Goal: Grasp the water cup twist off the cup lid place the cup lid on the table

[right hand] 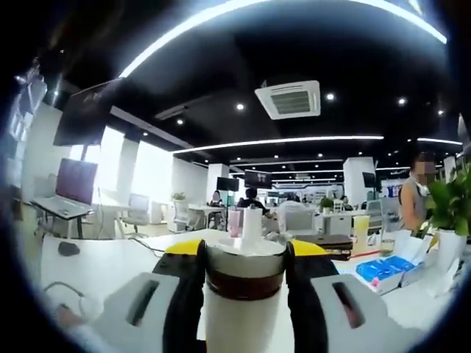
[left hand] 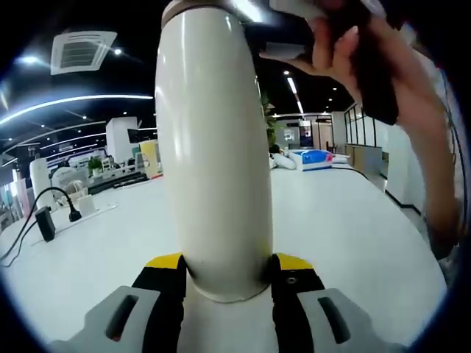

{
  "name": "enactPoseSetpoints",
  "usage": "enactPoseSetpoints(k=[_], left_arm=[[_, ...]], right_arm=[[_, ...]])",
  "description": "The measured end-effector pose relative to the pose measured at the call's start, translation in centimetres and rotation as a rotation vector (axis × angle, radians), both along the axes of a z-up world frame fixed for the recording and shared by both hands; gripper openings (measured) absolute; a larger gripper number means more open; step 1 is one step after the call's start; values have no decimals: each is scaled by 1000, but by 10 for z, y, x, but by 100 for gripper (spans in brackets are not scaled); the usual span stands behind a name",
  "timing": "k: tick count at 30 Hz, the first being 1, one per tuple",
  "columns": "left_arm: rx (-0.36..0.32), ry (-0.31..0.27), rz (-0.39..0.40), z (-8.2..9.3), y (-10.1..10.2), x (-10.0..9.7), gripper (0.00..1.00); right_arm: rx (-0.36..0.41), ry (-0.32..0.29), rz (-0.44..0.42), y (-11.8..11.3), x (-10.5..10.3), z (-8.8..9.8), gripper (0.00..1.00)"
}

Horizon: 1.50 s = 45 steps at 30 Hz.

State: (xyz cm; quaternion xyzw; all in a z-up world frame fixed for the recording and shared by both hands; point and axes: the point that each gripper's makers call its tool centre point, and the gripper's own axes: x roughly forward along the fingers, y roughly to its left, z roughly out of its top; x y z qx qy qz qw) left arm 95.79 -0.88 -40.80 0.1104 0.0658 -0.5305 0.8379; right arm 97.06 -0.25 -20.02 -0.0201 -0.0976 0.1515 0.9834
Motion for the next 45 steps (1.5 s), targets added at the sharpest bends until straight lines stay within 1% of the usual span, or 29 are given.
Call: enactPoseSetpoints(k=[6,12,18,21,25,28,32,40,45], left_arm=[[-1,2,3,0,0,0,47],[-3,4,5,0,0,0,47],[-4,4,5,0,0,0,47],[-5,4,5,0,0,0,47],[-5,6,5,0,0,1,47],[-6,6,5,0,0,1,47],[-6,6,6,0,0,1,47],[-7,6,9,0,1,1,47],[-7,7,10,0,1,2,47]], right_arm=[[-13,11,54,1,3,0,45],[-18,30,130,4,4,0,45],[-28,18,187,5,2,-1,45],[-7,22,237,5,3,-1,45],[-20,15,279,7,2,0,45],[-32,18,308,8,2,0,45],[-21,28,360,9,4,-1,45],[-69,23,457,15,2,-1,45],[-70,39,498,16,4,-1,45]])
